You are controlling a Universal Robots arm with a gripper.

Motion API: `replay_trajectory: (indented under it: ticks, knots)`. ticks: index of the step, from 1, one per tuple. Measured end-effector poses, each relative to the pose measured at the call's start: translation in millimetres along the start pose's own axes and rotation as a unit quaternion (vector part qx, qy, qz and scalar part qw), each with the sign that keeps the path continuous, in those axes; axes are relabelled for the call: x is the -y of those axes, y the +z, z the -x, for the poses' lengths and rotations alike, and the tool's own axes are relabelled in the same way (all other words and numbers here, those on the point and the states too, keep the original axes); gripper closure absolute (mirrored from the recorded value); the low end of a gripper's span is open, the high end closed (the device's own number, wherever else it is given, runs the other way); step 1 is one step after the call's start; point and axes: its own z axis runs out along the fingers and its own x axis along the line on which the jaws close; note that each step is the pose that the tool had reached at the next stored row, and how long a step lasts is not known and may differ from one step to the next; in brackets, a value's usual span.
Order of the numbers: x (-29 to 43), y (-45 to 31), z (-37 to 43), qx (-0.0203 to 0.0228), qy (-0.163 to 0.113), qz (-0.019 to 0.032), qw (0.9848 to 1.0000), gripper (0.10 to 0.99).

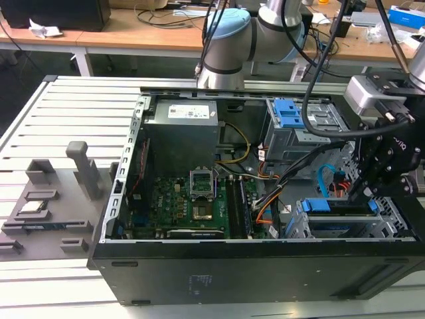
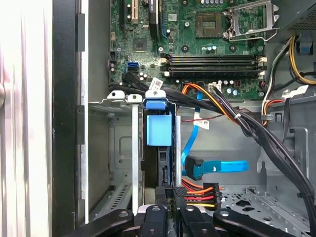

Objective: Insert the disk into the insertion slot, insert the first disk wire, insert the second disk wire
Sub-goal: 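Insert the first disk wire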

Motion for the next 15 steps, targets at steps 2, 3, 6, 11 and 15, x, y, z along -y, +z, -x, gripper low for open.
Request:
replay_trajectory:
  ticks: [2, 3, 6, 11, 15]
  knots:
    - [0.1, 1.4, 0.0, -0.0002, 0.0, 0.0, 1.0, 0.918]
    - [0.1, 1.6, 0.1, -0.0002, 0.0, 0.0, 1.0, 0.918]
    - [0.2, 2.9, 0.1, -0.0003, 0.0, 0.0, 1.0, 0.918]
    - [0.2, 3.4, 0.6, 0.0003, 0.0, 0.0, 1.0, 0.918]
    - [0.2, 3.7, 0.7, -0.0001, 0.0, 0.0, 1.0, 0.918]
